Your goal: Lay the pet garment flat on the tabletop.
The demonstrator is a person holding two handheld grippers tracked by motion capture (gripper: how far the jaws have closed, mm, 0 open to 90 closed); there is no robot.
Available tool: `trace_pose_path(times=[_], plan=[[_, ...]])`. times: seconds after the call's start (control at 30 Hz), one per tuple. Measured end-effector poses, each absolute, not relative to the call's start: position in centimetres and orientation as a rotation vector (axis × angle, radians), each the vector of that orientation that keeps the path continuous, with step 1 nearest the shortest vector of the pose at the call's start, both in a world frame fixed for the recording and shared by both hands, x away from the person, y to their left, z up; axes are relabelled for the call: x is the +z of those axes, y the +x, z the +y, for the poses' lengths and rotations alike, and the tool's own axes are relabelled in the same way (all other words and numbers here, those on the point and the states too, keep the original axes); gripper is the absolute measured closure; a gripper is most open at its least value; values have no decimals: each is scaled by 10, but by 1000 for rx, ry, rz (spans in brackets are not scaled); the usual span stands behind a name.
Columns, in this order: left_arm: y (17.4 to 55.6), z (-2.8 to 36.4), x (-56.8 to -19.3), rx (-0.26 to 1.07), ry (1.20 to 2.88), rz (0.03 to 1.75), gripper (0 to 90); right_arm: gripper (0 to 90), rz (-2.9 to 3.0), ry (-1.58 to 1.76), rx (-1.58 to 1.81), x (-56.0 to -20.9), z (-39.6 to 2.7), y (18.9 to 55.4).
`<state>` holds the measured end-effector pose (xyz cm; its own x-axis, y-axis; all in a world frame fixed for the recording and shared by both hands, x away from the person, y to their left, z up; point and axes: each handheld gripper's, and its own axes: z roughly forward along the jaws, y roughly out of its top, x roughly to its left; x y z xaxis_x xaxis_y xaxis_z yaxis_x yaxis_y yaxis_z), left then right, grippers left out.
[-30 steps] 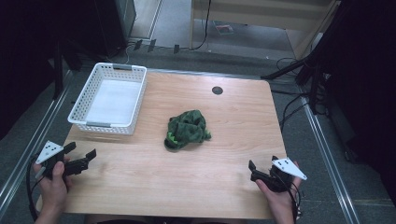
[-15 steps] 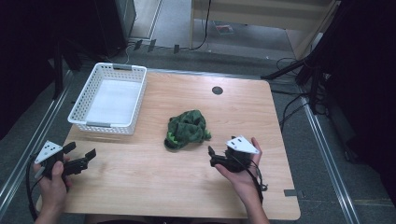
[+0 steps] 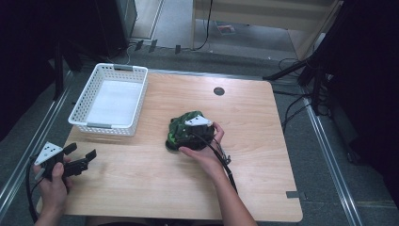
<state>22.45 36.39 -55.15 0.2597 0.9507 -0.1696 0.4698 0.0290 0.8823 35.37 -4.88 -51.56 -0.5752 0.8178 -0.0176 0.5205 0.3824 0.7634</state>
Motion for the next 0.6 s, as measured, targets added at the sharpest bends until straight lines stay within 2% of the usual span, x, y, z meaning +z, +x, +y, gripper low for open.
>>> trace_pose_path(times=[0.07,0.1,0.13,0.17,0.23,0.3,0.43,0.6], plan=[[224,364,-552,644,1591,1350,134,59,2257,1152,1005,-522,-45,356],[225,364,-552,640,1595,1348,119,190,2246,1132,956,-534,-41,357],[225,364,-552,640,1595,1348,114,190,2246,1132,956,-534,-41,357],[225,364,-552,635,1600,1347,114,387,2222,1126,970,-542,-40,356],[226,364,-552,618,1602,1348,115,611,2225,1141,1014,-544,-40,355],[225,359,-550,637,1639,1340,117,722,2231,1130,1020,-542,-38,354],[223,350,-541,605,1607,1311,126,767,2204,1154,1056,-534,-41,352],[224,305,-510,594,1633,1178,129,772,2152,1155,1248,-503,-59,332]])
